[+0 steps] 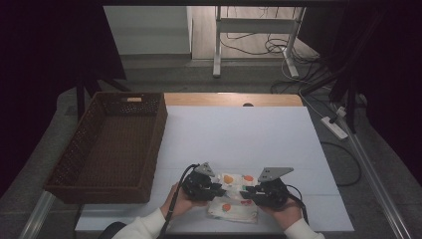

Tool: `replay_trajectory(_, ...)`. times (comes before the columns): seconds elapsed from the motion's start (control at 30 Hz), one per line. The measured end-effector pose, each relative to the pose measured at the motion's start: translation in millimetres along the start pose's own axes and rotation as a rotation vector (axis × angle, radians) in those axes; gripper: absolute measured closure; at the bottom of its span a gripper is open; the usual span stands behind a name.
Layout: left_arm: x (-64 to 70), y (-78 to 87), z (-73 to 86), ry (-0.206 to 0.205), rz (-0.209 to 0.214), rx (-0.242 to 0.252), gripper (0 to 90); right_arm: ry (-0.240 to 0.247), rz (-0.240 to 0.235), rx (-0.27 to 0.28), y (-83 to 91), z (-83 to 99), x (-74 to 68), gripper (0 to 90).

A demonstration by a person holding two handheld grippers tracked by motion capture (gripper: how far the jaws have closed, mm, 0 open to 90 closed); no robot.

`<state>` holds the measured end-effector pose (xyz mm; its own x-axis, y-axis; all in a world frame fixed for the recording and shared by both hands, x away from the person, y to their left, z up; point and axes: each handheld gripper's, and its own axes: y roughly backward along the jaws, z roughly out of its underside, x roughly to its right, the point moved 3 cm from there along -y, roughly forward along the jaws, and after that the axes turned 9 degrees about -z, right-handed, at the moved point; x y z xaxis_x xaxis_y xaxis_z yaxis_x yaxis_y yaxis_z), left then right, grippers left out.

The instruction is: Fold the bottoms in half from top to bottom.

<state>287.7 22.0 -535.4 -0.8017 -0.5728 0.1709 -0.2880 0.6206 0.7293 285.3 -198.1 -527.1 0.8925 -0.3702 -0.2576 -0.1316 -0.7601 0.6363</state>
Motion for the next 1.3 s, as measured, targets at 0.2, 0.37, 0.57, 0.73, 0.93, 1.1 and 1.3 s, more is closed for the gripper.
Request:
replay_trajectory(0.2, -0.2, 1.9, 0.5, -0.003, -0.009, 0.009, 59.7, 0.003, 0.004, 0.001, 1.3, 0.8, -1.9, 75.1)
replay_trajectory(0.37, -2.4, 9.3, -2.5, -0.002, -0.028, 0.061, 41.7, 0.01, 0.008, -0.005, 2.8, 2.1, -2.7, 74.9)
replay_trajectory(0.57, -10.7, 17.0, -5.6, 0.023, -0.055, 0.11, 39.3, 0.038, -0.008, -0.044, -0.8, 4.8, -10.4, 69.4)
replay_trajectory(0.73, -15.1, 16.3, -5.8, 0.039, -0.066, 0.111, 38.6, 0.067, -0.028, -0.047, -0.7, 4.4, -19.3, 55.6)
replay_trajectory(0.93, -20.8, 17.5, -7.4, 0.056, -0.084, 0.122, 38.6, 0.038, 0.0, 0.05, 10.5, -2.3, -16.2, 50.6)
replay_trajectory(1.1, -25.2, 16.4, -8.6, 0.067, -0.098, 0.12, 38.3, 0.017, 0.024, 0.073, 13.6, -11.1, -7.7, 72.6)
replay_trajectory(1.3, -26.9, 15.6, -9.0, 0.07, -0.106, 0.12, 38.2, 0.014, -0.007, 0.001, -4.3, -17.2, -0.6, 89.1)
